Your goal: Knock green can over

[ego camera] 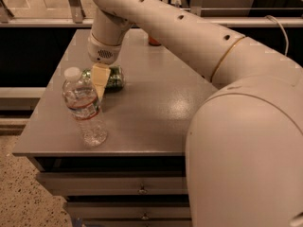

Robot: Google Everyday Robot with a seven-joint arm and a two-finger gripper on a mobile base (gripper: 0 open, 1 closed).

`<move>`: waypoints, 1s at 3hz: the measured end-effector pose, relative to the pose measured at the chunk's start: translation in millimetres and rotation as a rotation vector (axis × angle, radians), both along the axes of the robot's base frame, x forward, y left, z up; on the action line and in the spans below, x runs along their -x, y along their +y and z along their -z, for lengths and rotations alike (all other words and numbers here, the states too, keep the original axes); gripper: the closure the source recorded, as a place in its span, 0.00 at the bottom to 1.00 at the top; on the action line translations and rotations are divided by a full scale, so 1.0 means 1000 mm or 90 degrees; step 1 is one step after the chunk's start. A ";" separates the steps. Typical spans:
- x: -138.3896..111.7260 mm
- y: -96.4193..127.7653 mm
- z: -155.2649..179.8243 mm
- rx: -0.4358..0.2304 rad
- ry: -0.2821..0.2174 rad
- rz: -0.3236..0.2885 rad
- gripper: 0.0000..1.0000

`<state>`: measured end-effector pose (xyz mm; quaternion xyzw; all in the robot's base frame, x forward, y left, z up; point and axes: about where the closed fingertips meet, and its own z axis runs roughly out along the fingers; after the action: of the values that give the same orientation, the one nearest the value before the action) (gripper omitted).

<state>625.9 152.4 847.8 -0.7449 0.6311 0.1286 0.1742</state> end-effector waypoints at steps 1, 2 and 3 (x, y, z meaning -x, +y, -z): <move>0.000 -0.003 0.000 -0.001 0.001 0.003 0.00; -0.005 -0.019 -0.004 -0.015 0.003 0.028 0.00; -0.001 -0.049 -0.021 -0.087 0.000 0.076 0.00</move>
Offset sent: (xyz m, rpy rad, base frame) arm 0.0105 -0.0411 0.0141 0.0512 0.0007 -0.0945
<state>627.4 103.5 868.5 -0.6921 0.6643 0.1606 0.2322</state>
